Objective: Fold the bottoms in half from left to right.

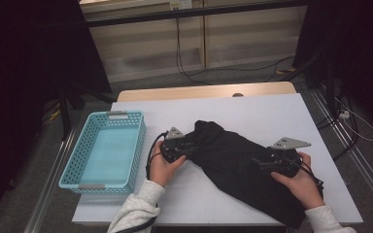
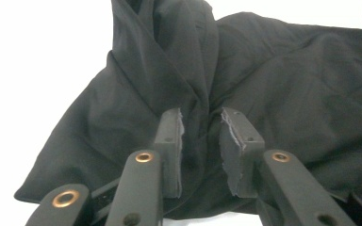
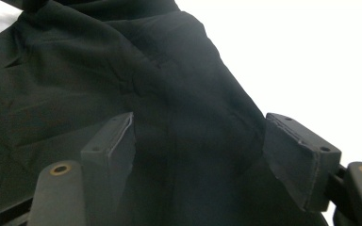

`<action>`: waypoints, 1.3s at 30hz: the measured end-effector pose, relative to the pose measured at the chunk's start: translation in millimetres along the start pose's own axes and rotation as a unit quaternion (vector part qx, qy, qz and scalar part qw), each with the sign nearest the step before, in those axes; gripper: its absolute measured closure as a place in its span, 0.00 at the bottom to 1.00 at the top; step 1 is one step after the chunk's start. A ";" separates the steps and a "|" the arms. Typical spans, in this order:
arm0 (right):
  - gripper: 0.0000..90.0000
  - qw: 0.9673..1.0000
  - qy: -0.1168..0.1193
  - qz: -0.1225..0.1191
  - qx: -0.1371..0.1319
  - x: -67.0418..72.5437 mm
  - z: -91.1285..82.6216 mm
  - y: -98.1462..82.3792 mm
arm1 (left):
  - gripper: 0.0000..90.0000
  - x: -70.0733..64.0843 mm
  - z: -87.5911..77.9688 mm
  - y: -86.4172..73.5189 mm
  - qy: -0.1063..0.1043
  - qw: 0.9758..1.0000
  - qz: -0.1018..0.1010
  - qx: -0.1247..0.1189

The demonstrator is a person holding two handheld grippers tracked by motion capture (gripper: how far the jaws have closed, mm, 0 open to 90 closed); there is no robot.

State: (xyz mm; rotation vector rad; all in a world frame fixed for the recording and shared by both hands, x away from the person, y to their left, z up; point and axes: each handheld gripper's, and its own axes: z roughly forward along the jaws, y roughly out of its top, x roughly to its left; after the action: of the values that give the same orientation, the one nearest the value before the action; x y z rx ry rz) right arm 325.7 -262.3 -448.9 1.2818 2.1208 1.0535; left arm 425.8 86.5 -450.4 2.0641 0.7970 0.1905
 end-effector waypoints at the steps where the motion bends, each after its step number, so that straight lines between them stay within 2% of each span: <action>1: 0.29 1.000 0.000 -0.001 0.000 0.0 0.0 0.0 | 0.78 1.2 -1.5 2.1 0.003 1.000 -0.002 -0.006; 5: 0.29 1.000 0.000 -0.001 -0.001 0.3 0.2 -0.2 | 0.75 8.1 -6.6 13.1 0.017 1.000 -0.009 -0.016; 9: 0.29 1.000 0.002 0.000 -0.005 0.7 -1.0 1.5 | 0.64 18.7 -9.1 26.0 0.040 0.999 -0.003 -0.020; 10: 0.29 1.000 0.002 -0.001 -0.006 0.6 -1.4 1.9 | 0.60 21.3 -10.0 29.3 0.048 0.999 -0.005 -0.023; 12: 0.29 1.000 0.003 0.000 -0.007 0.3 -1.7 2.1 | 0.55 28.2 -11.7 36.4 0.057 0.997 -0.022 -0.036; 20: 0.29 1.000 0.002 0.002 -0.008 -1.8 -2.5 2.3 | 0.55 54.1 -4.6 48.3 0.078 0.995 -0.055 -0.028; 22: 0.29 1.000 0.001 0.001 -0.010 -1.6 -3.4 2.8 | 0.55 60.3 -1.8 48.4 0.083 0.994 -0.068 -0.021; 23: 0.29 1.000 0.002 0.001 -0.010 -1.5 -3.7 3.1 | 0.55 64.5 -0.9 47.9 0.084 0.994 -0.064 -0.011; 24: 0.29 1.000 0.001 0.002 -0.010 -1.5 -3.7 3.3 | 0.56 66.7 1.2 47.0 0.085 0.994 -0.071 -0.009; 26: 0.29 1.000 0.002 0.002 -0.009 -1.5 -3.6 3.2 | 0.59 71.0 6.7 43.0 0.087 0.993 -0.079 0.007; 28: 0.29 1.000 0.001 0.000 -0.008 -1.9 -3.2 2.8 | 0.60 74.0 10.5 37.2 0.096 0.992 -0.077 0.030; 29: 0.29 1.000 0.000 0.000 -0.008 -2.2 -3.2 2.6 | 0.65 74.2 11.4 34.1 0.093 0.991 -0.086 0.032; 31: 0.29 1.000 -0.001 0.000 -0.008 -2.5 -3.0 2.1 | 0.76 74.3 13.1 28.7 0.085 0.991 -0.090 0.044; 33: 0.29 1.000 -0.001 -0.001 -0.007 -2.5 -3.0 1.9 | 0.86 74.8 14.6 24.7 0.087 0.989 -0.098 0.061; 35: 0.29 1.000 0.000 -0.001 -0.008 -2.0 -3.1 2.4 | 0.92 75.4 15.2 23.1 0.083 0.989 -0.105 0.066; 37: 0.29 1.000 0.000 -0.001 -0.008 -1.8 -3.0 3.0 | 0.96 74.4 14.6 25.0 0.089 0.988 -0.104 0.067; 39: 0.29 1.000 -0.001 -0.001 -0.007 -1.9 -2.8 2.9 | 0.97 74.4 10.4 30.4 0.101 0.988 -0.098 0.056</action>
State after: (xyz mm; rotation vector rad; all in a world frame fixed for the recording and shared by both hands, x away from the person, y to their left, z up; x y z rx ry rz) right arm 326.2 -264.2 -444.9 1.2733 2.1091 1.0653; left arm 502.4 112.1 -444.3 2.0762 1.1526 0.2537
